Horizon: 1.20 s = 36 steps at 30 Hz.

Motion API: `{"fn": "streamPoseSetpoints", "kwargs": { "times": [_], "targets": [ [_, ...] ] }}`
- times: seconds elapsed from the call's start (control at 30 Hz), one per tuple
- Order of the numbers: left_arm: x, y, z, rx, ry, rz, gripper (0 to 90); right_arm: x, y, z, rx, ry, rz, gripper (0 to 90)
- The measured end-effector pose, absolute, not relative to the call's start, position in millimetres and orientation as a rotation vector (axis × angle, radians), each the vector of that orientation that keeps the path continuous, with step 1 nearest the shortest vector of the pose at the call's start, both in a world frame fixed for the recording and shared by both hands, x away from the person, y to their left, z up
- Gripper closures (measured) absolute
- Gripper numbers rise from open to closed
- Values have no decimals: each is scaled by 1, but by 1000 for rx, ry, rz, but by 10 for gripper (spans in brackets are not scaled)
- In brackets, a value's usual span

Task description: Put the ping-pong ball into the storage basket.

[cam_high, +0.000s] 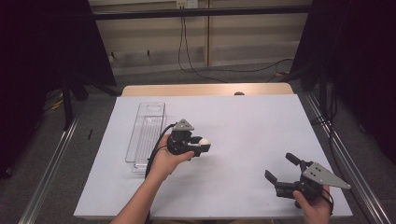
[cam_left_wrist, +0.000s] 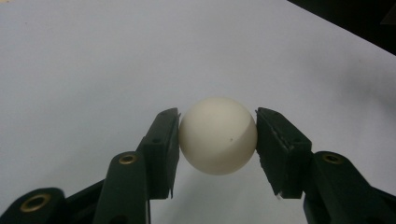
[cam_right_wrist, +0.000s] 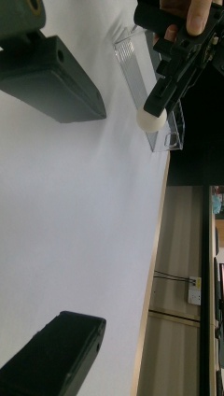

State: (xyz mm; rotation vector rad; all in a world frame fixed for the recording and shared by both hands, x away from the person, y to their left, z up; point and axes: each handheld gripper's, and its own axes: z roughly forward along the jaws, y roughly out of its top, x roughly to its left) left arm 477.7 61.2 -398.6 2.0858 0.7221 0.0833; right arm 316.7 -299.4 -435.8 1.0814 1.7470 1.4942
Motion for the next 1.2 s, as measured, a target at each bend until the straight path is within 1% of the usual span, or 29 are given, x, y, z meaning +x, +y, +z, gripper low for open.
{"fn": "streamPoseSetpoints", "kwargs": {
  "times": [1.2],
  "targets": [
    [483, 76, -388, 2084, 753, 105, 507, 317, -299, -435, 1088, 1743, 1498, 19]
  ]
}}
